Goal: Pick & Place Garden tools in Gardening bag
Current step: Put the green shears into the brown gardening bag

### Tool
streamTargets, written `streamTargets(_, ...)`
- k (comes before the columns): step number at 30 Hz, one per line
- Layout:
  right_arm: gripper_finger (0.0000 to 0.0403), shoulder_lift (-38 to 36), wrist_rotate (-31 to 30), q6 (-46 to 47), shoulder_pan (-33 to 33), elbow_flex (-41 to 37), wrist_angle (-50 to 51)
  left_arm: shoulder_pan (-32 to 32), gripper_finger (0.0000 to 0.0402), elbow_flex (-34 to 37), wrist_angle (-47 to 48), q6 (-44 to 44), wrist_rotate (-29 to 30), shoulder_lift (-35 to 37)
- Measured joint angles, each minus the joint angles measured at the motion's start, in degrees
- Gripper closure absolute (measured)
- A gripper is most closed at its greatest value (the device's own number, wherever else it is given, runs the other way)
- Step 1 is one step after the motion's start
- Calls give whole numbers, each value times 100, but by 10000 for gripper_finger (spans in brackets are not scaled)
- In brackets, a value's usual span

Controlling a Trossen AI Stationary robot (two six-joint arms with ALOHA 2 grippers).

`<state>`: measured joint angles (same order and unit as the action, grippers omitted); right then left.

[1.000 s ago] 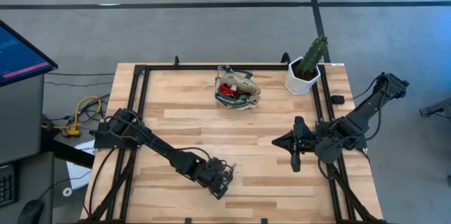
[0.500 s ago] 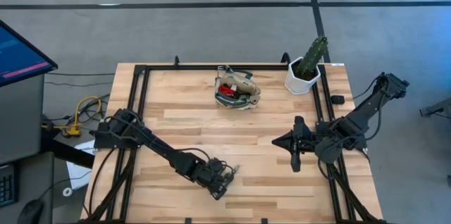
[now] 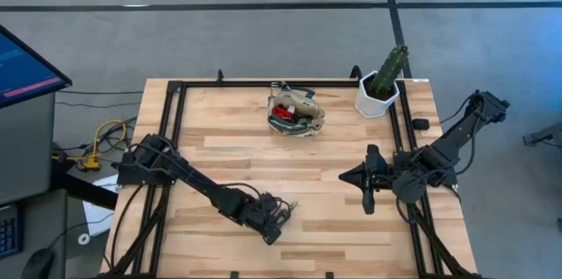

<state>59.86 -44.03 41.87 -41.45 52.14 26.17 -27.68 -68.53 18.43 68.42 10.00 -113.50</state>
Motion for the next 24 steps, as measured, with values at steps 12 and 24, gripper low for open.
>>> streamTargets(12,403,0,0,-39,-2,0,0,13,395,10,924,-505,1377,1200)
streamTargets(24,403,0,0,-37,-2,0,-4,31,395,0,1340,-1089,2481,2753)
